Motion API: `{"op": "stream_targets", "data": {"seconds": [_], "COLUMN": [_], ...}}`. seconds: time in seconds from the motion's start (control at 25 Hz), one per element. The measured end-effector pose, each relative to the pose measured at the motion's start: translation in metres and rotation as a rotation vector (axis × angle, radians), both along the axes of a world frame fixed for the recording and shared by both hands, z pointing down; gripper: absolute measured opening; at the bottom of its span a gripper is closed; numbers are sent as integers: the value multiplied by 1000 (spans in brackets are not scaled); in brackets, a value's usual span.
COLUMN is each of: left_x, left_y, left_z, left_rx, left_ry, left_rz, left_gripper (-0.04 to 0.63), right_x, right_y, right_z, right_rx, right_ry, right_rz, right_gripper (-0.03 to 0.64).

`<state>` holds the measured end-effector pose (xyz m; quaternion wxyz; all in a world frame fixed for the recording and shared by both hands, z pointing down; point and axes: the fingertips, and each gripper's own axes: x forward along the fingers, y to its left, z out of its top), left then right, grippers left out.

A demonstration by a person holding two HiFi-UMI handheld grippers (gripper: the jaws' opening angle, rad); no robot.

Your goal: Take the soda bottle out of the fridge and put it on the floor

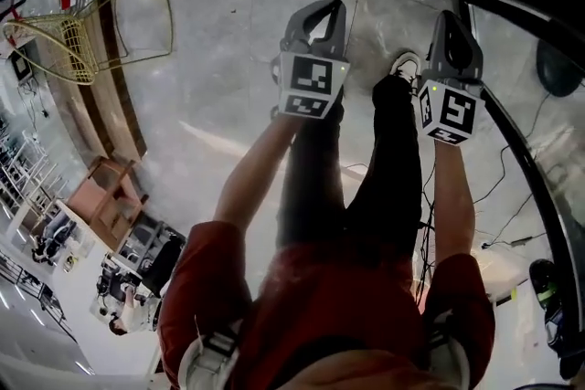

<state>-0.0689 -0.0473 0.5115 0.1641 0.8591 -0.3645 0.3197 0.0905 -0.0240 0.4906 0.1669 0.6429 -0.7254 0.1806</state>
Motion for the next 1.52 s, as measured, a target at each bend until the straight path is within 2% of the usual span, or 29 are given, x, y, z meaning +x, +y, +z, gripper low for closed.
{"op": "stream_targets", "data": {"seconds": [0.16,0.4,0.56,0.76,1.08,1.28,1.52], "left_x": [9,6,-4,27,65,80,88], "left_y": [0,2,23,52,56,64,59], "left_z": [-97,-195,-288,-406,-499,-540,-583], "left_rx": [15,20,23,77,206,275,356], "left_ry": [37,67,87,117,197,231,291], "left_rz": [-49,-125,-96,-44,37,125,144], "left_gripper": [0,0,0,0,0,0,0], "right_x": [3,-2,-14,22,51,62,79], "right_y": [5,11,34,67,90,105,117], "right_z": [-82,-166,-255,-374,-467,-511,-562], "right_rx": [-10,-44,-48,4,113,139,189], "right_ry": [-41,-104,-126,-110,-60,-108,-103], "right_rz": [17,43,48,82,135,184,208], "right_gripper": [2,2,2,2,2,2,2]}}
